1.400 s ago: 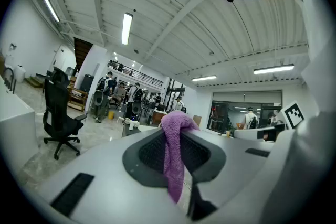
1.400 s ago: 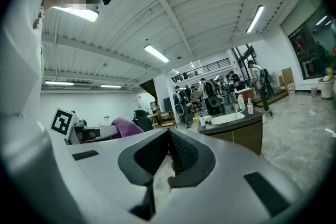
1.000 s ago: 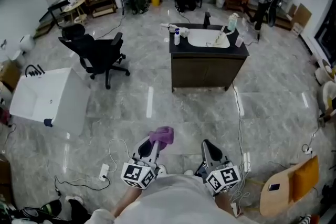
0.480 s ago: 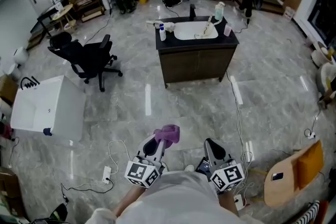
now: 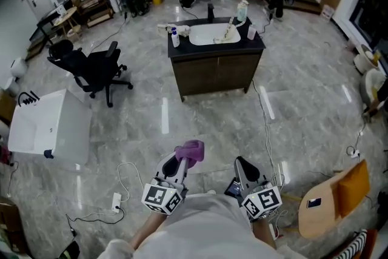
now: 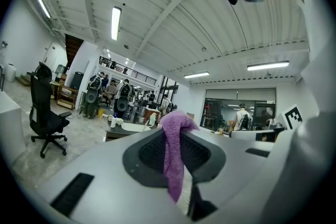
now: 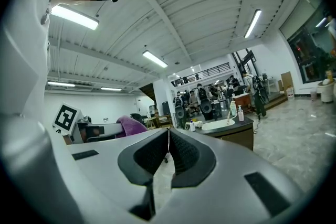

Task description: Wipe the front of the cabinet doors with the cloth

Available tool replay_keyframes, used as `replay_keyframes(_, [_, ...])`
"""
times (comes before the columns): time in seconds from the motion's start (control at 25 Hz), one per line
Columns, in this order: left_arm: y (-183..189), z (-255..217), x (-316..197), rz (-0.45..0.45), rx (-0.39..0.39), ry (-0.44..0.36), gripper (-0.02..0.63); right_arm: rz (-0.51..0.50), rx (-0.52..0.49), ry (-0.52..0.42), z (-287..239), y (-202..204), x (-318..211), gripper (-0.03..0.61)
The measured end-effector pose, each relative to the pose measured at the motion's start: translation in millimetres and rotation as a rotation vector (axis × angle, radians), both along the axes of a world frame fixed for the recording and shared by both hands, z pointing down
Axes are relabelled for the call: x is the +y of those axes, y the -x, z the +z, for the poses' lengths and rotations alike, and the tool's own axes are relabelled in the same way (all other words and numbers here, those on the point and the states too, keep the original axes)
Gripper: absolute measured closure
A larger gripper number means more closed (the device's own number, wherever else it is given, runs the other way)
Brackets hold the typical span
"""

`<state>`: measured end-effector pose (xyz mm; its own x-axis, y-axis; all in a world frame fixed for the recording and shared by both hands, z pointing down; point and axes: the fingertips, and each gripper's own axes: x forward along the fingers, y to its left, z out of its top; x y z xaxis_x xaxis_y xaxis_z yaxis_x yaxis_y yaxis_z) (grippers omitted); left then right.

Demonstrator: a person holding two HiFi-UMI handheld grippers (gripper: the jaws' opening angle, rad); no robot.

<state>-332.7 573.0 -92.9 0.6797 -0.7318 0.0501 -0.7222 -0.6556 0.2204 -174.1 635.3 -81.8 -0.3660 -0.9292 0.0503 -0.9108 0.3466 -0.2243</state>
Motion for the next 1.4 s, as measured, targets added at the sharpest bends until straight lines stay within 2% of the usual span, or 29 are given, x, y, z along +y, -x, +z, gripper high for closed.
replay_keyframes(0.2, [-29,4,4,0.037,0.001,0.006,0.568,0.062,-0.003,0.015,3,-34,12,0.551])
replay_keyframes(0.4, [-48,4,-5,0.069,0.004,0.008,0.568,0.172,-0.074,0.043,17,-70,19,0.551])
replay_keyframes(0.6, [-59,16,-30,0.092,0.004,0.035,0.568,0.205,-0.082,0.048,21,-79,0,0.551])
replay_keyframes(0.8, [-92,33,-79,0.145,-0.008,0.065,0.568,0.233,-0.073,0.051,24,-99,-37,0.551])
replay_keyframes(0.92, [-117,30,-116,0.195,-0.014,0.038,0.568,0.262,-0.068,0.05,22,-115,-64,0.551])
replay_keyframes(1.08, [-149,11,-177,0.24,0.045,0.014,0.568,0.292,-0.025,0.038,6,-146,-119,0.551])
replay_keyframes(1.2, [-164,6,-218,0.266,0.059,0.011,0.568,0.316,-0.003,0.029,-7,-165,-153,0.551])
replay_keyframes(1.4, [-175,6,-271,0.318,0.043,-0.003,0.568,0.377,-0.039,0.024,-8,-186,-189,0.551])
